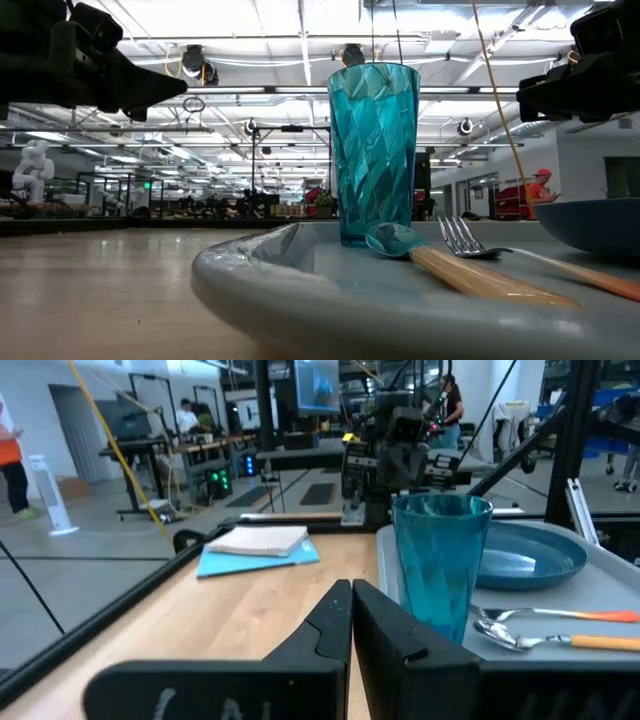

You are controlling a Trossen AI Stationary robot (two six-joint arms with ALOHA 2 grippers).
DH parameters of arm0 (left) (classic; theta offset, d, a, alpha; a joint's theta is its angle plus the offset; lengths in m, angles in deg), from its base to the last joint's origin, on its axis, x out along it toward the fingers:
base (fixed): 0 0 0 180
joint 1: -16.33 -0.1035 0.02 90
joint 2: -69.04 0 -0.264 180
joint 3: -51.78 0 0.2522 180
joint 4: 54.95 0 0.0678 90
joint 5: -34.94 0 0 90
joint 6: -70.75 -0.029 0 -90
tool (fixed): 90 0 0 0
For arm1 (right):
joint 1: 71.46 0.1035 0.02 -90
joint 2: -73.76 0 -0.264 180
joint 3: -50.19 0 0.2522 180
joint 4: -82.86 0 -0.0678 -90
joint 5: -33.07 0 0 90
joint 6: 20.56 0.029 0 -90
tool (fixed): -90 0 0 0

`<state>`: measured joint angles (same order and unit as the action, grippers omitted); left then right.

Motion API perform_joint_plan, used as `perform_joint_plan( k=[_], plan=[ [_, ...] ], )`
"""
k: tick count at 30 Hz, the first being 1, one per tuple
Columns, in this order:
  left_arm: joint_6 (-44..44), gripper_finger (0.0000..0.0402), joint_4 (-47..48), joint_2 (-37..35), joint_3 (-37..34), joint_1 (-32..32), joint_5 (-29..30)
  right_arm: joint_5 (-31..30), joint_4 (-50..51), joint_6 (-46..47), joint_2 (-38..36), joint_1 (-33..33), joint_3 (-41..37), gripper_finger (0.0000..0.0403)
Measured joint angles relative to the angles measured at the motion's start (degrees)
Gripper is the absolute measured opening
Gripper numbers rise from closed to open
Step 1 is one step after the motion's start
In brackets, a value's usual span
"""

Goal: Pick and place plate/cup/fork/spoon on tray
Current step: Return to Home Position

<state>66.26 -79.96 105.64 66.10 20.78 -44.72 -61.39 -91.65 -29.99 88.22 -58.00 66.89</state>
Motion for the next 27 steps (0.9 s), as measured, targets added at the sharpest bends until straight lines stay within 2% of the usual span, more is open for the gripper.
perform_joint_plan(
  k=[19, 27],
  plan=[
    [-2.87, 0.0017, 13.39, -15.59, 0.00, 0.00, 0.15, 0.04, 0.00, 1.62, 0.00, 0.00, -0.04, 0.0000],
    [-2.87, 0.0017, 14.85, -19.99, 0.00, 0.00, 0.15, 0.04, 0.00, 4.48, 0.00, 0.00, -0.04, 0.0000]
  ],
)
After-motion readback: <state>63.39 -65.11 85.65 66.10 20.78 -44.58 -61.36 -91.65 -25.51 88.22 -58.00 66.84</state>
